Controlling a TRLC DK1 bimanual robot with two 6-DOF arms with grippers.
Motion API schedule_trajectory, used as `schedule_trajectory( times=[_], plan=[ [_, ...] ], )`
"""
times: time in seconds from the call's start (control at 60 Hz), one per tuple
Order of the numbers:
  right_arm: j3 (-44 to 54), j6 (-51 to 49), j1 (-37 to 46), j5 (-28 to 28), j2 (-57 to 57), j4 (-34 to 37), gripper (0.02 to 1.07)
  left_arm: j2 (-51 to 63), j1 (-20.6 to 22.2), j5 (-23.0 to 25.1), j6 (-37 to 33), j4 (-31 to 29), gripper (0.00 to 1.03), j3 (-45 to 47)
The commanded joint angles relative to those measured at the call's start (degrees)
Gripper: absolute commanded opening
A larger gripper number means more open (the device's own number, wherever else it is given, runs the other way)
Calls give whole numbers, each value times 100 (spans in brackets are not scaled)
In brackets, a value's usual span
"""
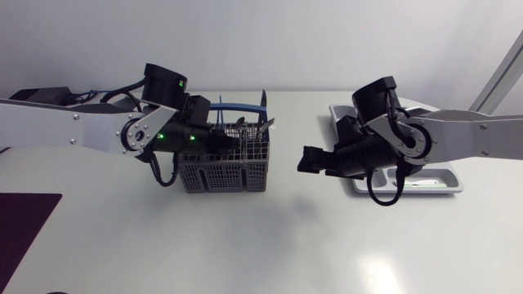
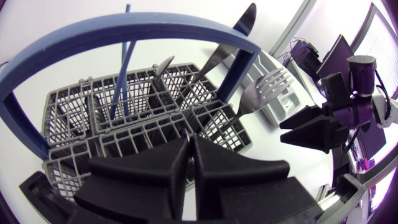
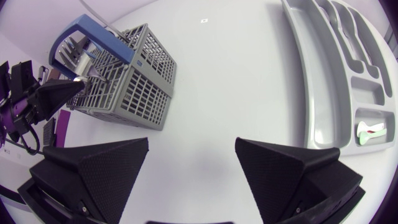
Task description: Unload the cutlery basket into the drawer organizer.
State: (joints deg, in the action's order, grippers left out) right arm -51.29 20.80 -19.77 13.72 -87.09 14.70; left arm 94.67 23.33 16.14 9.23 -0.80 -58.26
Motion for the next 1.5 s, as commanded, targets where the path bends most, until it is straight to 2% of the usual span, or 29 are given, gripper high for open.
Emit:
schedule_trajectory(
  times=[0.0,0.267,0.65,0.983,1.117,1.333,1.383,1.4,1.483],
  plan=[
    [154,-5,-9,26,87,-46,102,7,-48,12,87,115,6,-36],
    [154,3,-53,26,131,-46,102,-432,-145,232,114,229,6,245],
    [180,38,-159,-18,298,-28,102,-1619,-197,574,281,423,6,711],
    [330,-155,-115,0,755,-37,102,-2779,-285,1163,430,537,6,1062],
    [497,-498,114,439,1194,-64,102,-3034,-338,1849,325,317,6,983],
    [778,-911,887,1696,1853,-354,102,-2752,-391,2666,-431,-219,7,676],
    [752,-1104,993,1793,1906,-257,102,-2594,-294,2807,-633,-430,7,553],
    [620,-1596,1037,1749,1897,121,102,-2471,-224,2859,-880,-659,7,421],
    [541,-2141,1045,1687,1915,402,102,-2304,-136,2956,-1020,-711,7,324]
  ],
)
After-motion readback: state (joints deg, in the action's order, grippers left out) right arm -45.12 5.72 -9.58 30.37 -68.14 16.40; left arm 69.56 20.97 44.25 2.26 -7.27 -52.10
